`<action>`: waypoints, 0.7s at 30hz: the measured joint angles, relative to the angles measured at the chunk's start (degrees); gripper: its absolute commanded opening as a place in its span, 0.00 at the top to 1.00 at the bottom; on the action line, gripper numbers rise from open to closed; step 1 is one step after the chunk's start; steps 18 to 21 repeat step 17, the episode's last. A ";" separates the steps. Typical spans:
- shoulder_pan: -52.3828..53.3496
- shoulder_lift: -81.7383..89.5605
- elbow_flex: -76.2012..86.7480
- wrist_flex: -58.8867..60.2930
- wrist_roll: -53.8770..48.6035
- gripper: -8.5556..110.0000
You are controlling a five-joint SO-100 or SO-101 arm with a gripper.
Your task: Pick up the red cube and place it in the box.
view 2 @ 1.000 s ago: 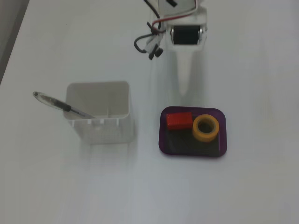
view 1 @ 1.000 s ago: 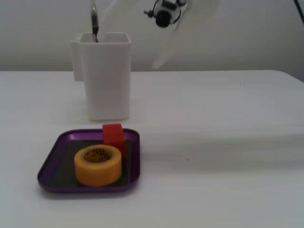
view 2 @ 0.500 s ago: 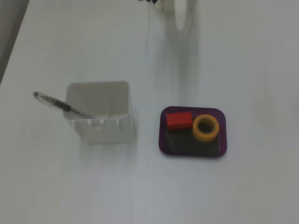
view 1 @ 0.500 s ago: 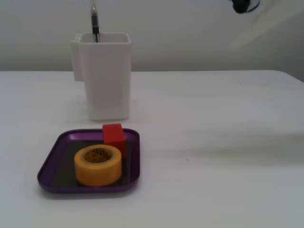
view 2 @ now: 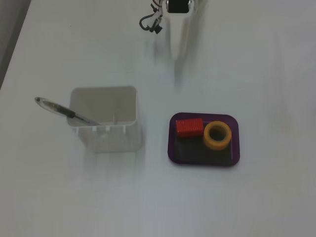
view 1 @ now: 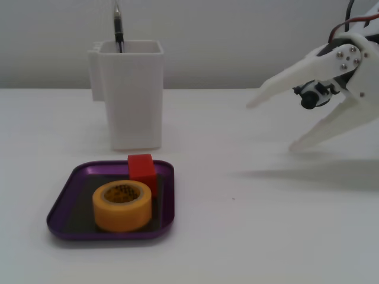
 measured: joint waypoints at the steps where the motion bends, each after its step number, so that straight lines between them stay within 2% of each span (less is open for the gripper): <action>1: 0.00 0.00 0.44 0.00 0.00 0.71; 4: 0.00 0.00 1.05 0.00 0.00 0.78; 7: 0.00 0.00 1.23 0.62 0.00 0.93; 8: 0.00 0.00 1.32 1.14 0.00 0.94; 12: 0.00 0.00 2.46 1.49 -0.09 0.89; 21: 0.00 0.00 3.25 1.49 -0.18 0.89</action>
